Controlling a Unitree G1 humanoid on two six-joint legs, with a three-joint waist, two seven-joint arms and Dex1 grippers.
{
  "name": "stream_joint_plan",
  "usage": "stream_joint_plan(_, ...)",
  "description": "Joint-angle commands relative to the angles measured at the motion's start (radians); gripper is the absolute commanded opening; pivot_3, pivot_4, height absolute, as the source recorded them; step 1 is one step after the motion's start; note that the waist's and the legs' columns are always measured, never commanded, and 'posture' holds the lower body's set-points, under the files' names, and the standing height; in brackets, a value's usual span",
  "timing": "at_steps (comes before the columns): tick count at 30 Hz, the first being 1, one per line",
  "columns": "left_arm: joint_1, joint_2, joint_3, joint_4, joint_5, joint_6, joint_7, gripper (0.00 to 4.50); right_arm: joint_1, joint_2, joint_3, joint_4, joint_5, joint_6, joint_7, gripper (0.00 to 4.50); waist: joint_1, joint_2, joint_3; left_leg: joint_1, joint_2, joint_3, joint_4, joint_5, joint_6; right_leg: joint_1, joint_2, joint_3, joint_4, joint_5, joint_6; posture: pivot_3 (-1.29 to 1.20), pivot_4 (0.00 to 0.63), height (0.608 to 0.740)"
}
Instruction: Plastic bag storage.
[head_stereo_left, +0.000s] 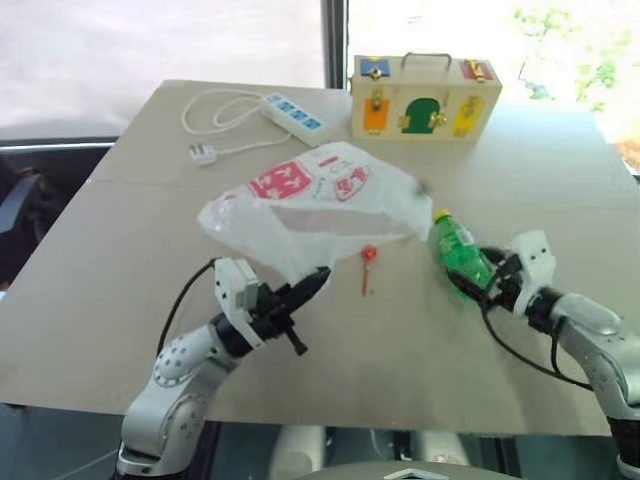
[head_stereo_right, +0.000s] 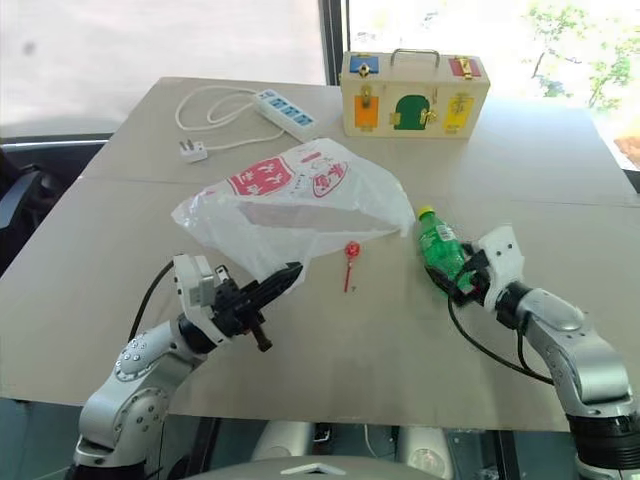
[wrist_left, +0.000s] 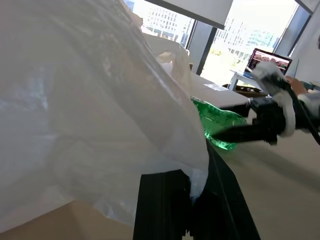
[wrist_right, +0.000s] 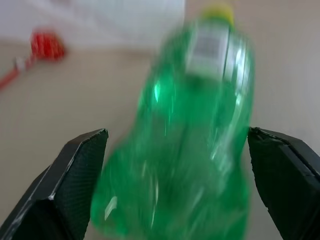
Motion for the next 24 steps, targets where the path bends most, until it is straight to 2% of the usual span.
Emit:
stream_joint_plan(1,0.010,-0.012,-0.015,-0.031,0.010,-0.033,0.007,0.04,-0.011,-0.009,-0.009,-0.002,-0.028,0.005,-0.005,4.50,-0.001,0.001,-0.001,0.001,0.000,0.001,0.000,0.000,0.000,0.001,0.000,0.001,0.000,0.000,0.000,0.00,0.150,0.731)
stream_joint_plan(3,0.018,-0.015,-0.023,-0.028,0.012,-0.036,0.007,0.04,-0.026,0.009,-0.014,0.008,-0.037,-0.010,-0.011,4.50,0.000,0.001,-0.001,0.001,0.000,0.001,0.001,0.000,0.000,0.001,0.000,0.001,0.000,-0.002,-0.003,0.00,0.150,0.731)
stream_joint_plan(4,0.020,-0.016,-0.026,-0.028,0.011,-0.037,0.007,0.00,-0.035,0.024,-0.021,0.013,-0.035,-0.018,-0.015,3.94,0.000,0.001,-0.001,0.001,0.000,0.001,0.001,0.000,0.000,0.001,0.000,0.001,0.000,-0.002,-0.003,0.00,0.150,0.731)
stream_joint_plan(5,0.022,-0.017,-0.028,-0.028,0.010,-0.037,0.006,0.00,-0.041,0.035,-0.026,0.015,-0.033,-0.021,-0.017,3.75,0.001,0.001,-0.001,0.001,0.000,0.000,0.001,0.000,0.000,0.001,0.000,0.001,0.000,-0.002,-0.003,0.00,0.150,0.731)
stream_joint_plan(6,0.025,-0.016,-0.029,-0.028,0.009,-0.037,0.005,0.00,-0.047,0.045,-0.031,0.017,-0.034,-0.021,-0.021,3.30,0.000,0.001,-0.001,0.001,0.000,0.000,0.001,0.000,0.000,0.001,0.000,0.001,0.000,-0.002,-0.004,0.00,0.150,0.731)
stream_joint_plan(7,0.028,-0.015,-0.029,-0.027,0.006,-0.037,0.002,0.00,-0.052,0.058,-0.036,0.015,-0.026,-0.010,-0.026,3.06,0.000,0.001,-0.001,0.000,0.000,0.000,0.001,0.000,0.000,0.000,0.000,0.001,0.000,-0.002,-0.003,0.00,0.150,0.731)
stream_joint_plan(13,0.042,-0.001,-0.023,-0.008,0.009,-0.044,-0.021,0.00,-0.052,0.149,-0.069,-0.007,-0.013,-0.001,-0.084,3.04,0.000,0.001,-0.001,0.000,0.001,0.000,0.001,0.000,0.000,-0.001,0.002,0.001,0.000,0.000,0.000,0.00,0.150,0.731)
stream_joint_plan(18,0.047,0.000,-0.021,0.003,0.008,-0.051,-0.028,0.00,-0.039,0.183,-0.109,-0.030,0.025,-0.041,-0.065,3.04,0.001,0.001,-0.001,-0.001,0.001,0.001,0.001,0.000,0.000,-0.001,0.001,0.001,0.000,0.000,0.000,0.00,0.150,0.731)
stream_joint_plan(24,0.044,-0.007,-0.003,0.015,-0.006,-0.056,-0.026,0.00,0.060,0.112,-0.176,-0.079,0.080,-0.034,0.025,3.04,0.004,0.002,0.000,-0.002,0.001,0.000,0.000,0.000,0.000,-0.002,0.001,0.001,-0.001,0.000,0.000,0.00,0.150,0.731)
